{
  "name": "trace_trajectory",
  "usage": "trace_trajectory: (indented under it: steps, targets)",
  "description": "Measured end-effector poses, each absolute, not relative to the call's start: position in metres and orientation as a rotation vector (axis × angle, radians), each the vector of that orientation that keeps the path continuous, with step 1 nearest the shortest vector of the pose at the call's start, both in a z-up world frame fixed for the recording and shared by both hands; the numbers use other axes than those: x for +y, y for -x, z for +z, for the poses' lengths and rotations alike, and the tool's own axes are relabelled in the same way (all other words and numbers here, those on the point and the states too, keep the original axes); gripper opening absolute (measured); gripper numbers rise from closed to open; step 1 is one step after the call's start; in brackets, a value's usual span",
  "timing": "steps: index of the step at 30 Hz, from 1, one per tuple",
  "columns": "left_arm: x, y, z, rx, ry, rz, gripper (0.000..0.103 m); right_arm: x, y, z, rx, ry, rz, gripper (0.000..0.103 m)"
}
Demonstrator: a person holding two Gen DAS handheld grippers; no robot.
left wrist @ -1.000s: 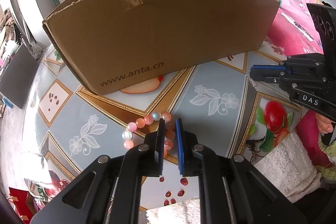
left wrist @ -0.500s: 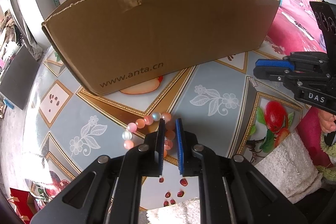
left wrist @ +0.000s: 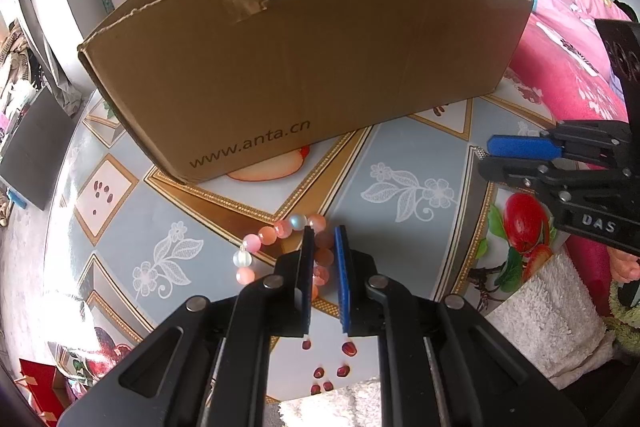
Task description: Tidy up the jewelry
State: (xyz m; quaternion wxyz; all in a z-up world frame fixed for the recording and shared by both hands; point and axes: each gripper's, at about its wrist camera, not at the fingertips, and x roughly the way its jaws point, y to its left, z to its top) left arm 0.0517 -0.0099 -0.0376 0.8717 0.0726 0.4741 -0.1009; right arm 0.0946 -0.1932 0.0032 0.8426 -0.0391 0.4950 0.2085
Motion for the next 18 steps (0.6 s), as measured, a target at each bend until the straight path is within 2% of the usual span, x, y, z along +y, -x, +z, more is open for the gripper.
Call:
trace_trajectory:
  steps: [2, 6, 8, 18]
  targets:
    - [-0.01, -0.052, -0.037, 0.99, -0.149, -0.21, 0.01, -0.191, -0.095, 0.003, 1.038, 0.104, 0.425, 0.014]
    - [-0.009, -0.051, -0.037, 0.987, -0.146, -0.209, 0.01, -0.182, -0.093, 0.002, 1.014, 0.177, 0.396, 0.01]
    - [-0.009, -0.051, -0.038, 0.985, -0.147, -0.21, 0.01, -0.177, -0.092, 0.001, 1.007, 0.2, 0.389, 0.004]
    - [-0.007, -0.049, -0.038, 0.971, -0.137, -0.216, 0.01, -0.183, -0.094, 0.005, 1.009, 0.117, 0.388, 0.002]
